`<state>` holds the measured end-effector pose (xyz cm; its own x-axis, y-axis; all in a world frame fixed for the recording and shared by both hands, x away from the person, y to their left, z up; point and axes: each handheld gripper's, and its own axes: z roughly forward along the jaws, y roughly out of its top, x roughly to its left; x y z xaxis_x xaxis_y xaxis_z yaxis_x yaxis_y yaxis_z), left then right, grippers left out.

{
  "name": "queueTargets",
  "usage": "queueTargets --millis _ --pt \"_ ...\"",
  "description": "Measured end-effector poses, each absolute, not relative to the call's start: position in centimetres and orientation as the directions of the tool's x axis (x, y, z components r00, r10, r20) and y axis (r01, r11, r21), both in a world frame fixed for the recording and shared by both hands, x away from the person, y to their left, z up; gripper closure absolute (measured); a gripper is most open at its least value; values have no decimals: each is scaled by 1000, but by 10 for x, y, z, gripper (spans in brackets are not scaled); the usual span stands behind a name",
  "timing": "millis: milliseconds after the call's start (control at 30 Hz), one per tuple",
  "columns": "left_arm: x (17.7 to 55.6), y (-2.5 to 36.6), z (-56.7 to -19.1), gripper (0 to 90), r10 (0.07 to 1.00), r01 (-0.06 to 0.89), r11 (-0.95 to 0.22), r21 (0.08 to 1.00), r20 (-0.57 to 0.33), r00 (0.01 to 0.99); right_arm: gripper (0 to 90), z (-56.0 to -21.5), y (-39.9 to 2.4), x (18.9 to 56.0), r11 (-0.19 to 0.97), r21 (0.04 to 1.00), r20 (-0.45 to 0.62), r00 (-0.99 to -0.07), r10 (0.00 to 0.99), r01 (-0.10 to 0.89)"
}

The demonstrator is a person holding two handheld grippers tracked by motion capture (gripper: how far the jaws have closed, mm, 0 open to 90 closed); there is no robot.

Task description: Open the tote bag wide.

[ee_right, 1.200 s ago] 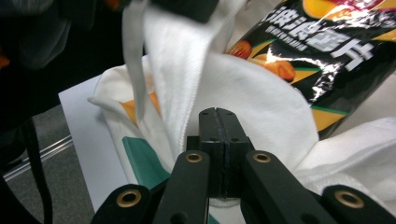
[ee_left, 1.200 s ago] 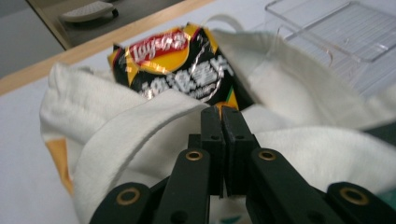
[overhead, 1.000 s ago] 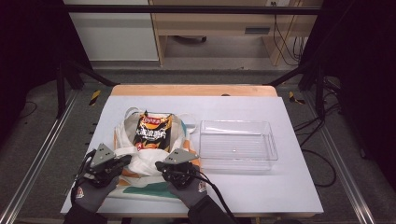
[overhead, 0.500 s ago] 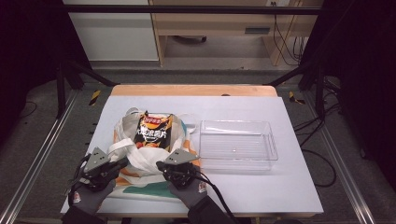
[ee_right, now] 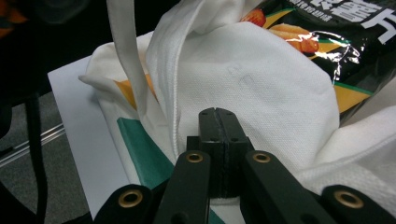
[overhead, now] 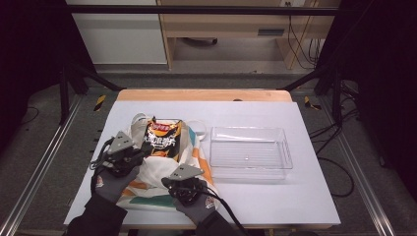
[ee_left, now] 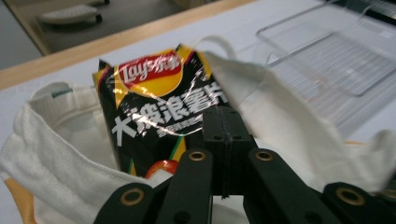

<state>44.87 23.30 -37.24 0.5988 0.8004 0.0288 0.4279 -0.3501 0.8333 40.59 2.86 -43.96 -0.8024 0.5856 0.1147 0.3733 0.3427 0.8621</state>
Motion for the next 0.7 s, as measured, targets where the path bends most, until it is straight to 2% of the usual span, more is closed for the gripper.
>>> queueTargets --millis 33,267,433,700 --pt "452 235 -380 898 809 455 -364 813 34 587 900 -440 28 406 343 862 115 -803 585 373" --pt "436 249 -393 899 830 476 -389 789 76 552 900 -442 29 405 347 860 113 -801 587 375" --pt "428 265 -405 898 841 504 -359 785 39 539 888 -438 27 407 331 866 116 -794 597 375" --pt "417 273 -409 898 845 507 -357 785 39 534 859 -428 27 413 316 877 106 -788 606 361"
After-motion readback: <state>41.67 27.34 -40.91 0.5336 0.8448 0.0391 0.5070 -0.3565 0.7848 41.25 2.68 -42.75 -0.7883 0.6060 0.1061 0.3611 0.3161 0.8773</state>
